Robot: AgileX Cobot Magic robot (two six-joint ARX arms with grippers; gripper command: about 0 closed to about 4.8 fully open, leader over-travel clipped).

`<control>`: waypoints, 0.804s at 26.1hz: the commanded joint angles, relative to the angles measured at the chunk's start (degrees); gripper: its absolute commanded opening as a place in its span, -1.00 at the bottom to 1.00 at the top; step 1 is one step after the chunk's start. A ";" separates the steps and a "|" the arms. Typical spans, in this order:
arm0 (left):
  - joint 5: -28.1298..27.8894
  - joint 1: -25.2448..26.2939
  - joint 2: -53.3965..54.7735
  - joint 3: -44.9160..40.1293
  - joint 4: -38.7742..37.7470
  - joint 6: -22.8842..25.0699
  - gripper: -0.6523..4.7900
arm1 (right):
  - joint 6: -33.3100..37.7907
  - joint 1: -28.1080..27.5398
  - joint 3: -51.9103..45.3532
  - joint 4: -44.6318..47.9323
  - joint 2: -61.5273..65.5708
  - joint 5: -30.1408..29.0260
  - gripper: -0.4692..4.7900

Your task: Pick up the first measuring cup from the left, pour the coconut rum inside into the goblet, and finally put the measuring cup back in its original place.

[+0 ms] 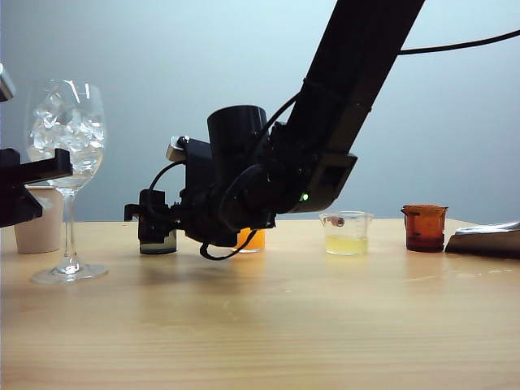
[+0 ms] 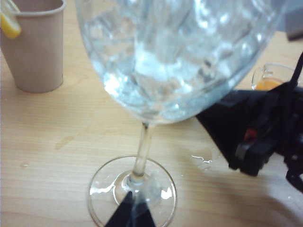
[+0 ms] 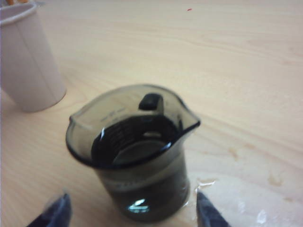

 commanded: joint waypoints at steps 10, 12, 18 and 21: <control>-0.17 0.09 -0.17 0.07 0.98 0.04 -0.78 | -0.02 0.74 3.63 1.53 3.23 -0.85 0.47; -0.17 0.09 -0.17 0.07 1.03 0.04 -0.78 | -0.04 0.74 3.63 1.40 3.41 -0.83 0.47; -0.17 0.09 -0.17 0.07 1.03 0.04 -0.78 | -0.04 0.74 3.63 1.75 3.82 -0.42 0.47; -0.17 0.09 -0.17 0.07 1.03 0.04 -0.78 | -0.07 0.76 3.63 1.64 4.11 -0.22 0.47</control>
